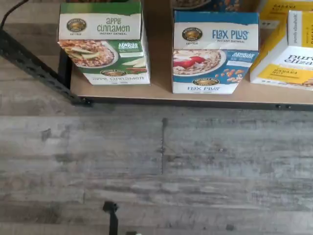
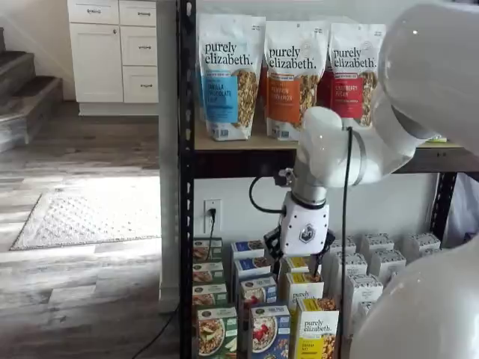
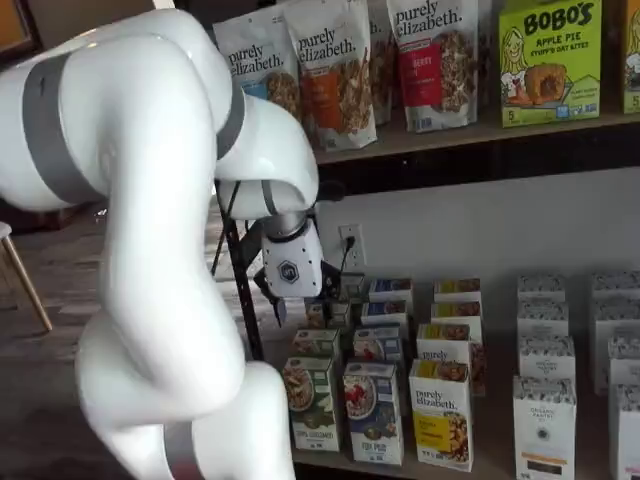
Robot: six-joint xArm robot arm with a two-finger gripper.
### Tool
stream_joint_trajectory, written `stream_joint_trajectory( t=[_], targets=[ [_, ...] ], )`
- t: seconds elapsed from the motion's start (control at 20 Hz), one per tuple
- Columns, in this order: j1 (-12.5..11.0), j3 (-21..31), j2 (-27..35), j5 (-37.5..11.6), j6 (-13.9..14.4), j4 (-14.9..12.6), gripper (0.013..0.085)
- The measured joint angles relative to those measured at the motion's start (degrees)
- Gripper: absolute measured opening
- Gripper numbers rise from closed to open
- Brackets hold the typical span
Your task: Pick up the blue and white box that is on the bottom shelf, the second box from the left
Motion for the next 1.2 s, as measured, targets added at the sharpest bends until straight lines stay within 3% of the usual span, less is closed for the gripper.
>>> stream_joint_trajectory(
  t=[0.3, 0.65, 0.9, 1.2],
  targets=[
    [2.5, -2.6, 7.8, -3.9, 3.7, -1.6, 0.0850],
    [2.4, -5.0, 14.6, -8.2, 3.3, -1.3, 0.0850],
    [1.8, -6.6, 18.6, -10.3, 4.4, -3.2, 0.0850],
    [0.6, -8.1, 23.0, -13.8, 2.4, -2.4, 0.0850]
  ],
)
